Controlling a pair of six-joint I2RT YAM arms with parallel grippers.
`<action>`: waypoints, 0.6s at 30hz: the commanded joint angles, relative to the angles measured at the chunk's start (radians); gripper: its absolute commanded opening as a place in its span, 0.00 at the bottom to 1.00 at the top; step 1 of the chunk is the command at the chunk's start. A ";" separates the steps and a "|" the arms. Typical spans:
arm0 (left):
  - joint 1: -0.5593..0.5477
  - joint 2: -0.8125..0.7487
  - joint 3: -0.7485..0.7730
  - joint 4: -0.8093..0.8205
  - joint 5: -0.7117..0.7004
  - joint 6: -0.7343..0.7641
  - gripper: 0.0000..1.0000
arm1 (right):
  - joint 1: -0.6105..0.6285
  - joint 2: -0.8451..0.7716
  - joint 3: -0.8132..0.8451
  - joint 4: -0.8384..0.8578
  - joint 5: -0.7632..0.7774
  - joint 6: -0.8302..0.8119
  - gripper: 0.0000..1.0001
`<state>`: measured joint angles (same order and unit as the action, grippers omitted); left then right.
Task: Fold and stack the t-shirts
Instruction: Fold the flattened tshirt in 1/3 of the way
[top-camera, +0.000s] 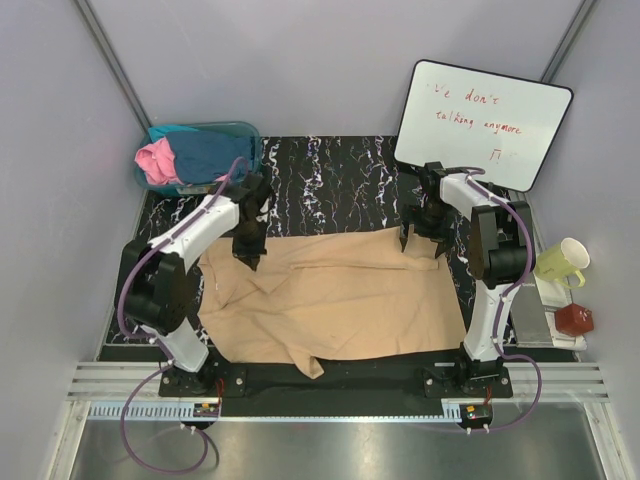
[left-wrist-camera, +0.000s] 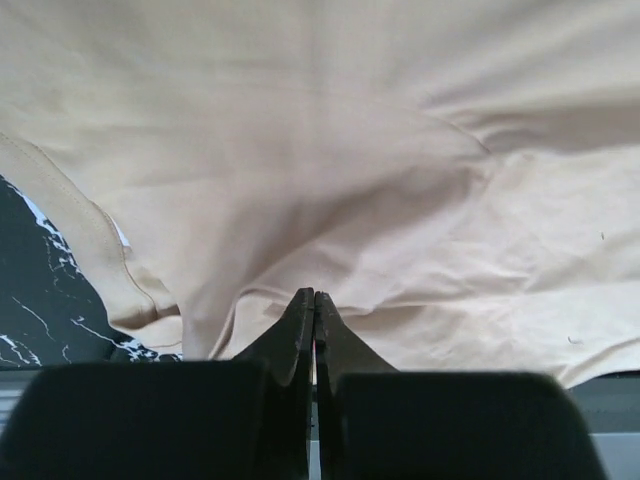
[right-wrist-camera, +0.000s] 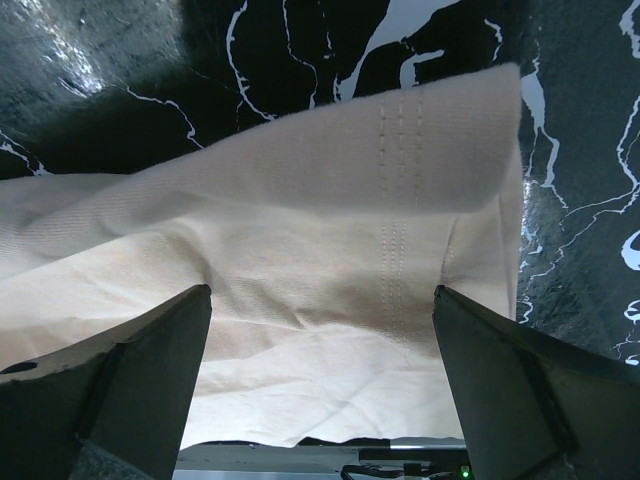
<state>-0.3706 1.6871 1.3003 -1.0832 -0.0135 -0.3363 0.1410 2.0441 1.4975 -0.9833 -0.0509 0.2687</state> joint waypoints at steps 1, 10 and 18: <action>-0.027 -0.041 -0.099 -0.050 0.108 0.026 0.00 | -0.003 0.001 0.033 0.006 -0.014 -0.008 1.00; -0.053 -0.141 -0.093 -0.021 0.060 0.000 0.00 | -0.003 -0.005 0.043 0.000 -0.003 -0.008 1.00; -0.004 -0.014 0.085 -0.034 0.017 0.017 0.00 | -0.003 -0.018 0.018 0.003 0.003 -0.008 1.00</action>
<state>-0.3920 1.6112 1.3201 -1.1213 0.0429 -0.3283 0.1410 2.0445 1.5101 -0.9844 -0.0502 0.2687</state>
